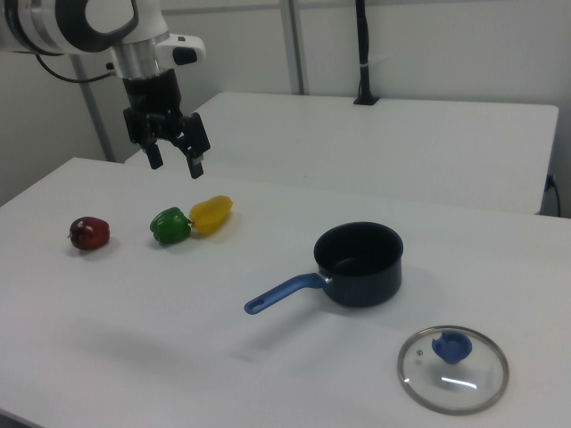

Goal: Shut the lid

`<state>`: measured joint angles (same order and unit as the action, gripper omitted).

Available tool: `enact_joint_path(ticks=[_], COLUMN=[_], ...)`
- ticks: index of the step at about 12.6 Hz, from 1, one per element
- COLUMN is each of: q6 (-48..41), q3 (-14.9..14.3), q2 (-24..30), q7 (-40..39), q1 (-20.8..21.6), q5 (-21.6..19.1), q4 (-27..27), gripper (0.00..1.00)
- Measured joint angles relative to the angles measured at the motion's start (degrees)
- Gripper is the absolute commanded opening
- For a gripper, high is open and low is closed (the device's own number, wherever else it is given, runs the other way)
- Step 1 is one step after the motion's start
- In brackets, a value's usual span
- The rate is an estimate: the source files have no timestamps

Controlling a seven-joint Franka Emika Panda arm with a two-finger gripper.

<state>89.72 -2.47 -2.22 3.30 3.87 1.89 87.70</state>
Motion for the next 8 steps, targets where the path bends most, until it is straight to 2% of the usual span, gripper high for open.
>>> enact_joint_path(ticks=[8], q6=[0.00], q3=[-0.15], q2=[0.00], q7=[0.00], q1=[-1.26], q5=[0.05], q4=[-0.02], gripper=[1.00])
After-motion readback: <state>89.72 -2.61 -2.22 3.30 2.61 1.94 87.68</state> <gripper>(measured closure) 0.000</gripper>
